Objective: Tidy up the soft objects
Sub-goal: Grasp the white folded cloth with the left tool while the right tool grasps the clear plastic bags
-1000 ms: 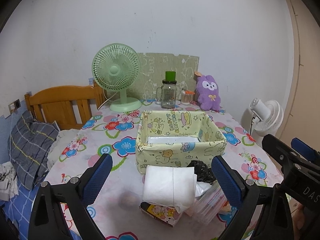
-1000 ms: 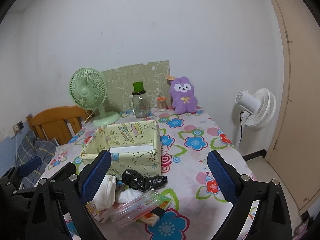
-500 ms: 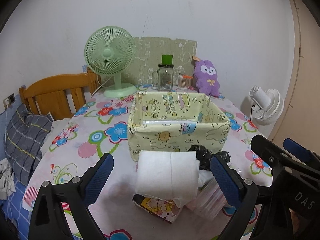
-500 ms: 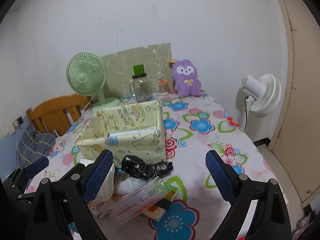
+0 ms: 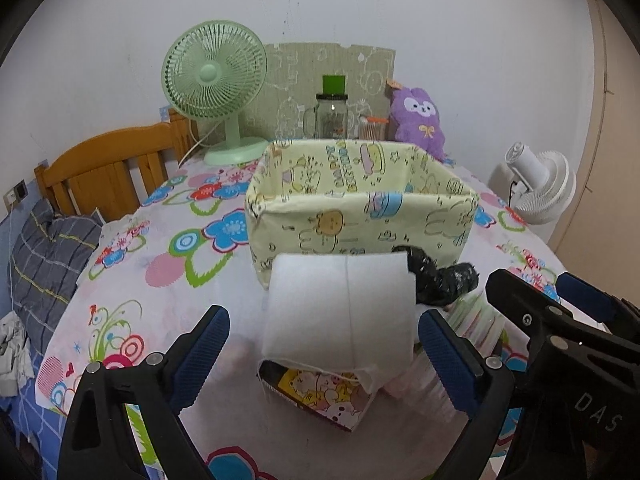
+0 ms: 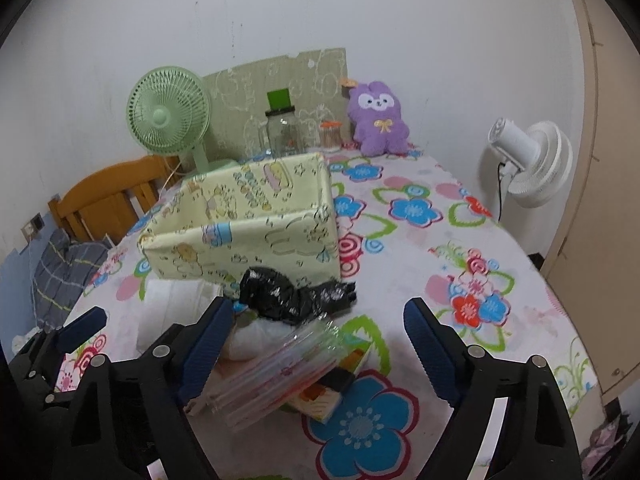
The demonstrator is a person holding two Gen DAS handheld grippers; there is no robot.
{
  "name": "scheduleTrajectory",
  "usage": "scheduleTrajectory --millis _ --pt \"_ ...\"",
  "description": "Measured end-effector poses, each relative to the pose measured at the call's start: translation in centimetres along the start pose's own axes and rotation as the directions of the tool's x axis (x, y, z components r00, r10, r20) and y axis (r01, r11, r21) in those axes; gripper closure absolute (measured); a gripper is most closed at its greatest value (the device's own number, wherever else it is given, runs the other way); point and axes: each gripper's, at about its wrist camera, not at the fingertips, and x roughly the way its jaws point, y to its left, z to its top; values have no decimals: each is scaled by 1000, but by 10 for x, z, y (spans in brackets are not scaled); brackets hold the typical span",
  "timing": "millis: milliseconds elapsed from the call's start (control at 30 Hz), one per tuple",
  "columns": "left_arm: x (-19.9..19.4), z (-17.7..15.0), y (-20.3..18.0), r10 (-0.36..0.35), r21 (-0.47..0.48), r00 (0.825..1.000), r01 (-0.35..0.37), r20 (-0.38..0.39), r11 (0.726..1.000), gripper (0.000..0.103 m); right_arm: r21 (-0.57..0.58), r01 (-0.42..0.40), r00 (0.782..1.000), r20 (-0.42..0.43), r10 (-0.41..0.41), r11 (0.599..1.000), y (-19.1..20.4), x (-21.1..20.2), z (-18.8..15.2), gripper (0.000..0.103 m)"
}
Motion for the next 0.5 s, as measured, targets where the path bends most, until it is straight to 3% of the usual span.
scheduleTrajectory --millis 267,500 --pt "11 -7 -1 0 1 1000 0 -29 1000 9 22 -11 998 -62 12 1000 2 14 -6 23" --pt "22 -11 -3 6 14 998 -5 -59 1000 9 38 -24 992 -125 29 999 4 29 -10 34"
